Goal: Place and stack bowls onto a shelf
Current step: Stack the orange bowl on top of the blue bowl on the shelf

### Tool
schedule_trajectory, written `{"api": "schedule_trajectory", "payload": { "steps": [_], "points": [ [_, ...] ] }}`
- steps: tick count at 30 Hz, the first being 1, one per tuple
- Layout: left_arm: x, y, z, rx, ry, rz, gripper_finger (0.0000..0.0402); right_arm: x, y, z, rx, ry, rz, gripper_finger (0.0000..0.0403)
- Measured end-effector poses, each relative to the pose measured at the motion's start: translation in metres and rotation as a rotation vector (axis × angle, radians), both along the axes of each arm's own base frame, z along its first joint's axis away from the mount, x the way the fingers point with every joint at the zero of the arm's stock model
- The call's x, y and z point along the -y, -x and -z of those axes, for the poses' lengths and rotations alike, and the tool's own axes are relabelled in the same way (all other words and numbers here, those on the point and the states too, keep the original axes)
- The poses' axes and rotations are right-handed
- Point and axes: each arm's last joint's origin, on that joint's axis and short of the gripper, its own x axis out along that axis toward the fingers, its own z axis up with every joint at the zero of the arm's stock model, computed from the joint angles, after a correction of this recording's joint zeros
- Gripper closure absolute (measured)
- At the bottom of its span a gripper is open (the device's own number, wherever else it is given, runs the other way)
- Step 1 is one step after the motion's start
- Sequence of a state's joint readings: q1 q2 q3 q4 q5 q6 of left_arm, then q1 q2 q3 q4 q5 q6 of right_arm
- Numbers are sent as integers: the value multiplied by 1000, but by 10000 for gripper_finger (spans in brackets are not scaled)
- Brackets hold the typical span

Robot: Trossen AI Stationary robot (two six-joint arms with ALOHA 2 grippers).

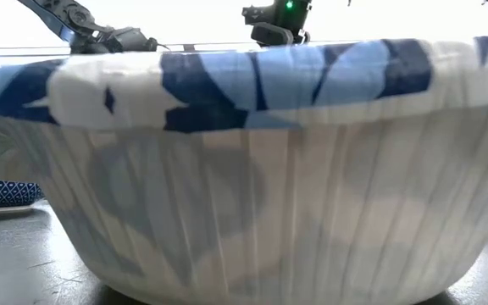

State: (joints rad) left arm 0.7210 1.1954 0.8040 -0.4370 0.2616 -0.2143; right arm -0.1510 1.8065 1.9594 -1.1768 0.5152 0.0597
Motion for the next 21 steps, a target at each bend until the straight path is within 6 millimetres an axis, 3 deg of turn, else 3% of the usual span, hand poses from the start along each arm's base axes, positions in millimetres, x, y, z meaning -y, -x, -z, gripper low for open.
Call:
{"api": "schedule_trajectory", "payload": {
  "steps": [10,15,21],
  "points": [
    [53,-34,-2,68,153,202,308,0,1,0,-11,-2,0,147],
    [79,-45,0,16,82,198,308,-1,6,3,-75,-12,1,147],
    [96,-53,13,-64,69,144,308,-3,15,6,-144,-42,46,147]
  ]
}}
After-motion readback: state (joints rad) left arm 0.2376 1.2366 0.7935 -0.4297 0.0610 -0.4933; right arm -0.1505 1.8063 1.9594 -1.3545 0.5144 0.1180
